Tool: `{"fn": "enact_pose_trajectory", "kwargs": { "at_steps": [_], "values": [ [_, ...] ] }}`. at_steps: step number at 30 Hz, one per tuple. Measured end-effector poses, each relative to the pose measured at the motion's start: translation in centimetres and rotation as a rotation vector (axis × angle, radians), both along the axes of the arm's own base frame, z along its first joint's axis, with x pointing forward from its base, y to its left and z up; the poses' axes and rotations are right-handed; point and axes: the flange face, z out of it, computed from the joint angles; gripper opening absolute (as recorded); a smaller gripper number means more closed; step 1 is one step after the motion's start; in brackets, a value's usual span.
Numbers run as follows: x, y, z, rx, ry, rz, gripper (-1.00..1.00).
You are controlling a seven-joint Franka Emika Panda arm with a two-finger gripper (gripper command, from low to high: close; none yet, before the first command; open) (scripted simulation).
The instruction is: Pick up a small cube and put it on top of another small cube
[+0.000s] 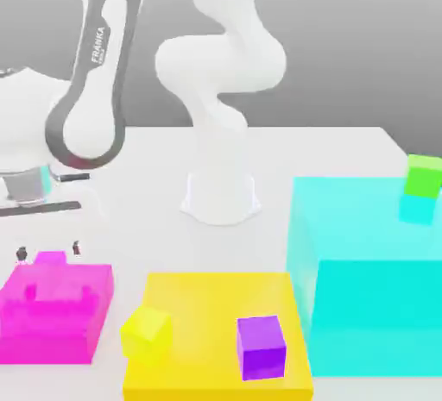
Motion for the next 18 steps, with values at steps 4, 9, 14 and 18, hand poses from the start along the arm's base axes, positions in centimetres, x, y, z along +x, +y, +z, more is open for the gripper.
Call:
{"fn": "enact_pose_trajectory", "kwargs": {
  "at_steps": [4, 9, 14, 18],
  "values": [
    [-0.6, -0.7, -1.7, -0.026, 0.011, 0.004, 0.0],
    [-0.7, -0.6, -5.2, -0.022, 0.013, 0.004, 0.0],
    [-0.9, -0.4, -6.5, -0.015, 0.013, 0.002, -1.0],
    [-0.9, -0.4, -6.4, -0.014, 0.013, 0.002, -1.0]
  ]
}}
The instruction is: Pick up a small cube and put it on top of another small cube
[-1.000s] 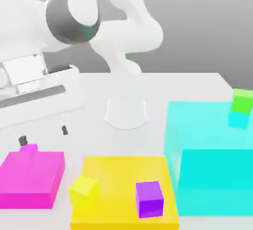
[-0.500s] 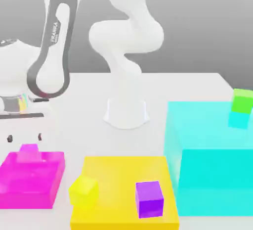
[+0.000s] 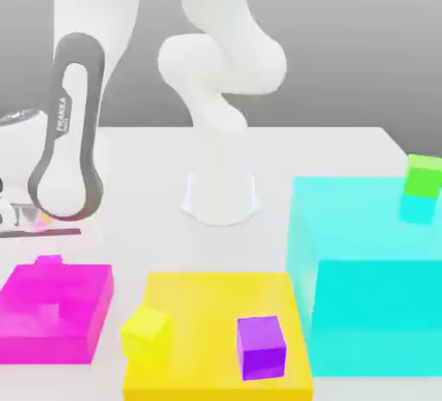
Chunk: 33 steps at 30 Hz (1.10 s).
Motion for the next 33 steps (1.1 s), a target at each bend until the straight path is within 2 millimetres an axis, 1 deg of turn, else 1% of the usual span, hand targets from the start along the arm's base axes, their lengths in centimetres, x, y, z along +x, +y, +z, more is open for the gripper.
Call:
{"fn": "enact_pose_trajectory", "kwargs": {
  "at_steps": [6, 10, 11, 12, 14, 17, 20, 22, 24, 26, 27, 29, 30, 31, 32, 33],
  "values": [
    [0.2, -0.3, 4.0, -0.012, -0.001, 0.003, -1.0],
    [0.1, 0.0, 6.1, -0.001, 0.0, 0.001, -1.0],
    [1.2, 0.4, 6.4, 0.009, 0.003, 0.025, -1.0],
    [2.7, 1.0, 6.7, 0.02, 0.006, 0.066, -1.0],
    [6.3, 2.9, 7.4, 0.043, 0.012, 0.178, -1.0],
    [11.6, 6.6, 8.6, 0.068, 0.029, 0.363, -1.0],
    [16.4, 11.0, 10.1, 0.076, 0.055, 0.546, -1.0],
    [19.0, 14.2, 11.4, 0.07, 0.076, 0.663, -1.0],
    [21.5, 18.5, 12.7, 0.063, 0.084, 0.826, -1.0],
    [23.2, 23.7, 14.1, 0.055, 0.081, 1.013, -1.0],
    [23.9, 26.7, 14.9, 0.048, 0.077, 1.118, -1.0],
    [24.7, 32.6, 16.8, 0.031, 0.059, 1.333, -1.0],
    [24.8, 34.8, 18.0, 0.02, 0.036, 1.437, -1.0],
    [24.9, 36.3, 18.4, 0.012, 0.019, 1.507, -1.0],
    [24.9, 36.7, 17.9, 0.009, 0.01, 1.535, -1.0],
    [25.1, 36.2, 17.0, 0.008, 0.005, 1.536, -1.0]
  ]
}}
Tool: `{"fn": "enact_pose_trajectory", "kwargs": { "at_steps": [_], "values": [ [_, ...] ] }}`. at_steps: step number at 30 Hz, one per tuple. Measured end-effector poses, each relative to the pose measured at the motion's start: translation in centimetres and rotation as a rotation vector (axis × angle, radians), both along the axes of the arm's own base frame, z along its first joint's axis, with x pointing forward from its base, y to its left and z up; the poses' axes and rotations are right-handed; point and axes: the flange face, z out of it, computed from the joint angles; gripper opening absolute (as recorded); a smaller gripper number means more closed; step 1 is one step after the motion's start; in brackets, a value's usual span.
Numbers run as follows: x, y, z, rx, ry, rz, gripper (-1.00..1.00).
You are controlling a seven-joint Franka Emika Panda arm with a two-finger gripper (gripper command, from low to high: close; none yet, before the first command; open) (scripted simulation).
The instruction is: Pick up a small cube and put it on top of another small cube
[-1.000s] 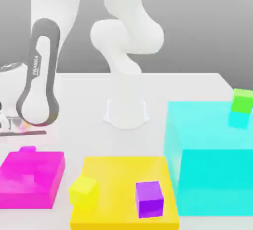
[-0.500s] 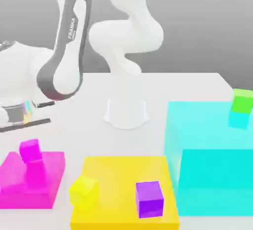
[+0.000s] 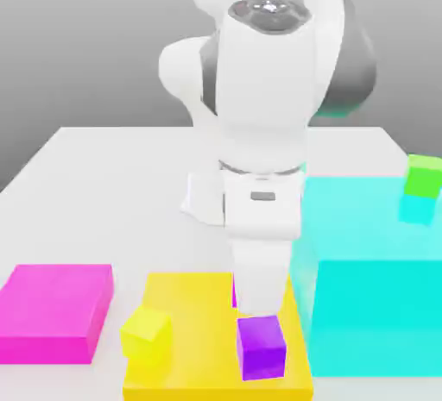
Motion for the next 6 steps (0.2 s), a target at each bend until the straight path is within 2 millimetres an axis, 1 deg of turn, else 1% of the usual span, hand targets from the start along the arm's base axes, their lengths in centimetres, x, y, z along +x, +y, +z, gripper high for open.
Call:
{"fn": "enact_pose_trajectory", "kwargs": {
  "at_steps": [2, 3, 6],
  "values": [
    [0.0, -0.2, -2.5, 0.0, -0.003, 0.003, -1.0],
    [0.0, -0.3, -3.4, -0.001, -0.004, 0.002, 1.0],
    [0.0, -0.3, -3.4, -0.001, -0.004, 0.002, 1.0]
  ]
}}
